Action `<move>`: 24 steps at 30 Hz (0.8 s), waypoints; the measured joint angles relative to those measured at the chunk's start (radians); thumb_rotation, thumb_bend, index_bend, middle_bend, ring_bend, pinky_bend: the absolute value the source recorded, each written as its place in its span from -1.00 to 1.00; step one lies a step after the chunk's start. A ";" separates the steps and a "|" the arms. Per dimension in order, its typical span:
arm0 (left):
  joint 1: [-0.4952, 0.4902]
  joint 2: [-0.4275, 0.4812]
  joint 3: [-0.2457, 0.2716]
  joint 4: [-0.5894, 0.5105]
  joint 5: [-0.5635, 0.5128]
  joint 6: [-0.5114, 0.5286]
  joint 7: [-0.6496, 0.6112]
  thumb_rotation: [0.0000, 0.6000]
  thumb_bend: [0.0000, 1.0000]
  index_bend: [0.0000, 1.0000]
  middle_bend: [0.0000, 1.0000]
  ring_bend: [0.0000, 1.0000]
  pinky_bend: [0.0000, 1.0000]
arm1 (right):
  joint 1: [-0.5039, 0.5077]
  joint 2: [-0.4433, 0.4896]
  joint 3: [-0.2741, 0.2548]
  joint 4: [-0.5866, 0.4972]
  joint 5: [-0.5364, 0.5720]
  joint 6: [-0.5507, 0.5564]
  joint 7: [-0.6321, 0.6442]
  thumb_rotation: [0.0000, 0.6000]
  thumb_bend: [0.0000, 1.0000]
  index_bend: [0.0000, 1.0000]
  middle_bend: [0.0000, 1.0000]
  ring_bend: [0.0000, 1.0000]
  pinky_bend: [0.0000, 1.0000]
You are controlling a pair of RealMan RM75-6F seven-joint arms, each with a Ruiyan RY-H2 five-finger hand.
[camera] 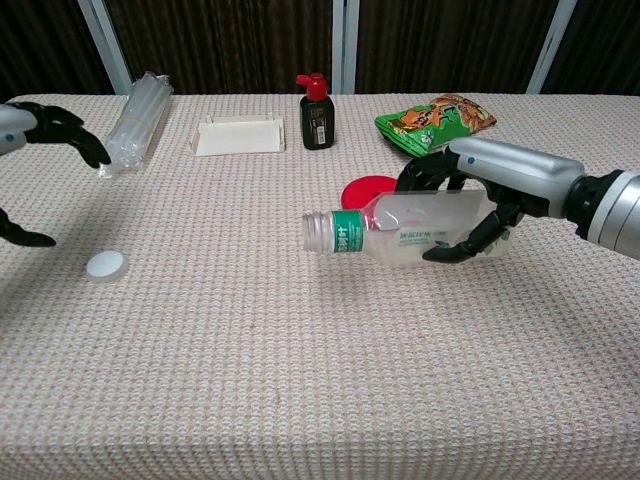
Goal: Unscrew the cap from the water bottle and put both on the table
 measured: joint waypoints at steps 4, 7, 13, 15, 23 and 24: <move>0.041 0.029 -0.020 -0.016 0.001 0.088 -0.033 1.00 -0.88 -0.56 -0.54 -0.90 -1.00 | -0.007 0.012 -0.017 -0.023 0.019 -0.042 -0.047 1.00 -0.42 -1.00 -0.81 -1.00 -0.86; 0.080 0.059 -0.032 -0.028 -0.002 0.145 -0.065 1.00 -0.88 -0.56 -0.55 -0.90 -1.00 | -0.017 0.038 -0.022 -0.054 0.025 -0.043 -0.070 1.00 -0.45 -1.00 -0.89 -1.00 -0.91; 0.155 0.113 -0.042 -0.022 -0.025 0.225 -0.125 1.00 -0.88 -0.56 -0.55 -0.90 -1.00 | -0.064 0.137 -0.015 -0.121 0.014 0.058 -0.058 1.00 -0.46 -1.00 -0.80 -1.00 -0.91; 0.185 0.127 -0.040 -0.014 -0.035 0.249 -0.143 1.00 -0.88 -0.56 -0.55 -0.90 -1.00 | -0.098 0.186 -0.012 -0.144 0.015 0.120 -0.067 1.00 -0.46 -1.00 -0.77 -1.00 -0.91; 0.297 0.181 0.011 -0.026 -0.034 0.307 -0.218 1.00 -0.88 -0.56 -0.55 -0.90 -1.00 | -0.306 0.355 -0.029 -0.236 0.044 0.361 -0.162 1.00 -0.45 -0.99 -0.76 -1.00 -0.91; 0.308 0.184 0.019 -0.031 -0.027 0.314 -0.222 1.00 -0.88 -0.56 -0.55 -0.90 -1.00 | -0.329 0.364 -0.033 -0.244 0.048 0.382 -0.169 1.00 -0.44 -0.99 -0.76 -1.00 -0.91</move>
